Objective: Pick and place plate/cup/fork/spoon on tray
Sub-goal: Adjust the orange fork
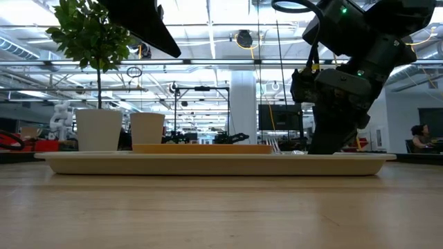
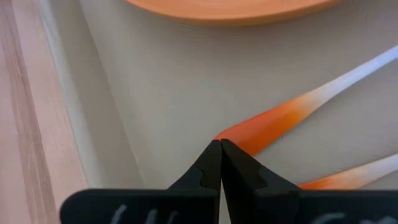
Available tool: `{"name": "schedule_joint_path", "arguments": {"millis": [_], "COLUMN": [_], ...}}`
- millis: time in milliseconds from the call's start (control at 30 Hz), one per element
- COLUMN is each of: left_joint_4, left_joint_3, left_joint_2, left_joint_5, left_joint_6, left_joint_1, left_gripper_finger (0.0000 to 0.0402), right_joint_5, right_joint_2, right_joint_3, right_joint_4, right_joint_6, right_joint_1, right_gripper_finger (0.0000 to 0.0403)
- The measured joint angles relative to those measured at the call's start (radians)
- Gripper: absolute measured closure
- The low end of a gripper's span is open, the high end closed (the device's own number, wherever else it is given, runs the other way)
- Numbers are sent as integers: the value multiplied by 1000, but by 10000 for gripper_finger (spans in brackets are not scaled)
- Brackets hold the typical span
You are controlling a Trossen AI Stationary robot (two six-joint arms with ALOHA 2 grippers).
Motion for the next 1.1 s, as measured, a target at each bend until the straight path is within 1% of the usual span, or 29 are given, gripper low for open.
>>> {"name": "schedule_joint_path", "arguments": {"millis": [467,600,1100], "left_joint_4": [0,0,0], "left_joint_3": [0,0,0], "left_joint_2": [0,0,0], "left_joint_5": [0,0,0], "left_joint_6": [0,1,16], "left_joint_1": [0,0,0], "left_gripper_finger": [314,314,314], "right_joint_5": [2,27,27], "right_joint_2": [0,0,0], "right_joint_3": [0,0,0], "right_joint_4": [2,2,10], "right_joint_6": [-6,-15,-32], "right_joint_1": [0,0,0], "right_gripper_finger": [403,403,403]}}
